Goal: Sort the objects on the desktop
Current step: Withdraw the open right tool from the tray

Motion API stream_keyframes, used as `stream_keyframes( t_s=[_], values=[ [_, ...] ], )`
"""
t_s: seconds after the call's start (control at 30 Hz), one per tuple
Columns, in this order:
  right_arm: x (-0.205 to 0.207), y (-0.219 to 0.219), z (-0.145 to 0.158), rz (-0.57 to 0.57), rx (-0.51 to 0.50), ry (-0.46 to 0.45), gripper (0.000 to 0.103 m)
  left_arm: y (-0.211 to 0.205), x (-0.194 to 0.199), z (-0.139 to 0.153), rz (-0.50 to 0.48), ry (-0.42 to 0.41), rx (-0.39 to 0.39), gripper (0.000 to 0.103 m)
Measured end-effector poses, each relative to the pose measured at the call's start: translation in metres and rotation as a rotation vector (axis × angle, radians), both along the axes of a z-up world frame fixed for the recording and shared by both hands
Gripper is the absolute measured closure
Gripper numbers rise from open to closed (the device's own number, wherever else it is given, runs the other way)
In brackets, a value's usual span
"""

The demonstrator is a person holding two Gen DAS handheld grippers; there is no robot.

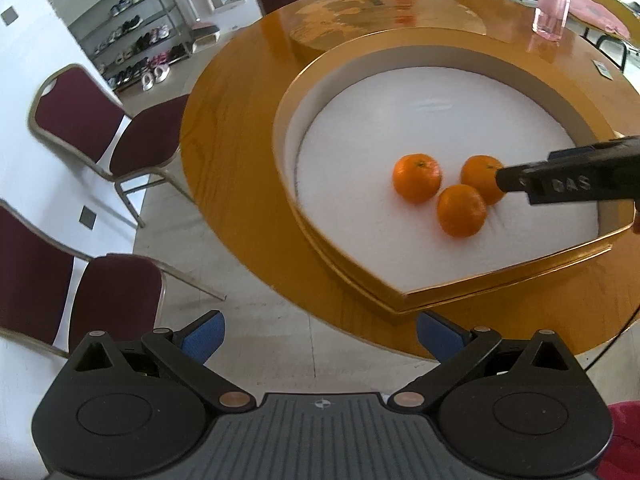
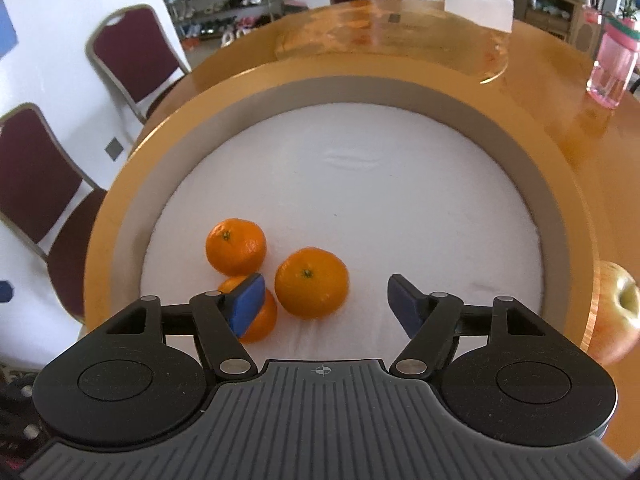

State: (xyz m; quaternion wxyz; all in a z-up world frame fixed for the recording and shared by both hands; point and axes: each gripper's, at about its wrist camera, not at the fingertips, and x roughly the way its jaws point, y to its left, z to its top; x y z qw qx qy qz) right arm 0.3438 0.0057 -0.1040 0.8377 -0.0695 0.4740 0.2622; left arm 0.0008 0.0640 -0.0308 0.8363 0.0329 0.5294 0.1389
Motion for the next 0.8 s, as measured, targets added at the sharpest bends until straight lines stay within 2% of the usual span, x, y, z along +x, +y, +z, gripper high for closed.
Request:
stream_keyframes(
  t_s=[0.23,0.43,0.8],
  values=[
    [-0.028,-0.039,0.021,-0.033,0.013,-0.012,0.027,-0.025,0.009,0.004,-0.075,-0.011,0.012,0.000],
    [-0.051,-0.081,0.031,-0.106,0.020,-0.020,0.027,-0.052,0.015,0.008,-0.162,-0.017,0.027,0.000],
    [-0.065,-0.129,0.034,-0.220,0.035,-0.024,0.027,-0.091,0.020,0.013,-0.276,-0.026,0.056,0.000]
  ],
)
